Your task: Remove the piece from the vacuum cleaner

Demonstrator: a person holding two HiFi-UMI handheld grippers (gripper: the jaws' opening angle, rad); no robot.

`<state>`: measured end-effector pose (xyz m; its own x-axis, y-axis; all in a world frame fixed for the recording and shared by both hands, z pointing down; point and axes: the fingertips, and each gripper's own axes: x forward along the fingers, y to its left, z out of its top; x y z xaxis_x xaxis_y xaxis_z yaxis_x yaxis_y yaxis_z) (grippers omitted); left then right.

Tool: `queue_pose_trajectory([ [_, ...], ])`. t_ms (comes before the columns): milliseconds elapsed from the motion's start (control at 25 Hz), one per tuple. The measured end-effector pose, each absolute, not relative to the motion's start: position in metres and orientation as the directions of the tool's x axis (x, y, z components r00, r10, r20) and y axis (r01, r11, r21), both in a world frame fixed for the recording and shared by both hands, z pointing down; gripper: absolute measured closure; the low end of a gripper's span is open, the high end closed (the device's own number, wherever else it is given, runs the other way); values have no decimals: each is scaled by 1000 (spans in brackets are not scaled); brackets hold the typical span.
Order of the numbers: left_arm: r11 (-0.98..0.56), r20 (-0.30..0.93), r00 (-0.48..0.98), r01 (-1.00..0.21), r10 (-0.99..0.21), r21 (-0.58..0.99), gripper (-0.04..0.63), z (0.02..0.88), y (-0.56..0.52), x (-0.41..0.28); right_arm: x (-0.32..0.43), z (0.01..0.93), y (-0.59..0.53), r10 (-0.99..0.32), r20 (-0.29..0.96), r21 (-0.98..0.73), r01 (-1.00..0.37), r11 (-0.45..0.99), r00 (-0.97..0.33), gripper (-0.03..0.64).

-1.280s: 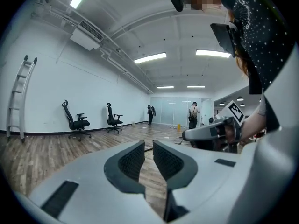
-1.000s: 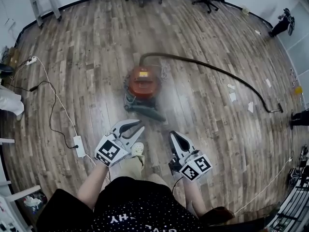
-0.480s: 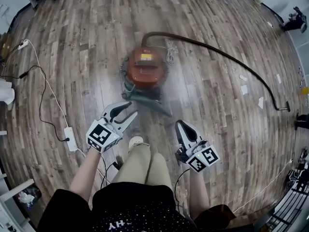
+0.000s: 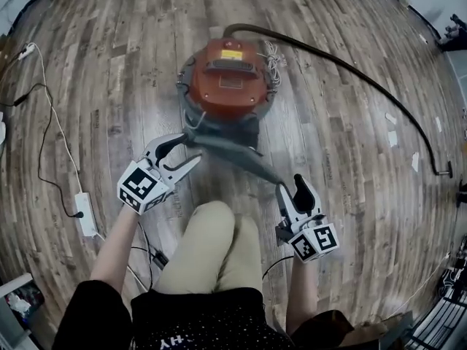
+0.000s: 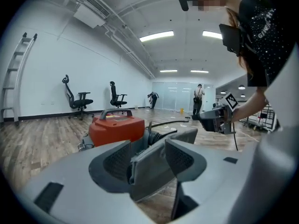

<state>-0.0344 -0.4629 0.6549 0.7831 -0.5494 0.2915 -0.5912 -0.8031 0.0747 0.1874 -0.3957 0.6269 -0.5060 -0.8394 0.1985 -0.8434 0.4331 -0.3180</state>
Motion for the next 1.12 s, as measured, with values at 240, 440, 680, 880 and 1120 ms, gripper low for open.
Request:
queue_pose_trajectory([
  [240,-816,215,798,-578,-562,10,379,719,-479,-25,173,672,-409,-806,55,-229,-793,565,-590,396],
  [440,-778,187,757,-622,-626,-87,552,735,-484,-22,174,692,-409,-793,52,-107,-793,600,-607,547],
  [680,-767,105,760,-638,-641,-68,578,721,-458,-29,180,699,-388,-776,-22,-140,-766,627,-631,575],
  [880,-786,110,780,-618,-616,-23,575,734,-430,-22,194,717,-379,-829,-17,-182,-813,553,-560,565],
  [1120,-716,-11,720,-687,-693,122,420,719,-430,-39,210,706,-392,-853,-41,-257,-819,512,-521,376],
])
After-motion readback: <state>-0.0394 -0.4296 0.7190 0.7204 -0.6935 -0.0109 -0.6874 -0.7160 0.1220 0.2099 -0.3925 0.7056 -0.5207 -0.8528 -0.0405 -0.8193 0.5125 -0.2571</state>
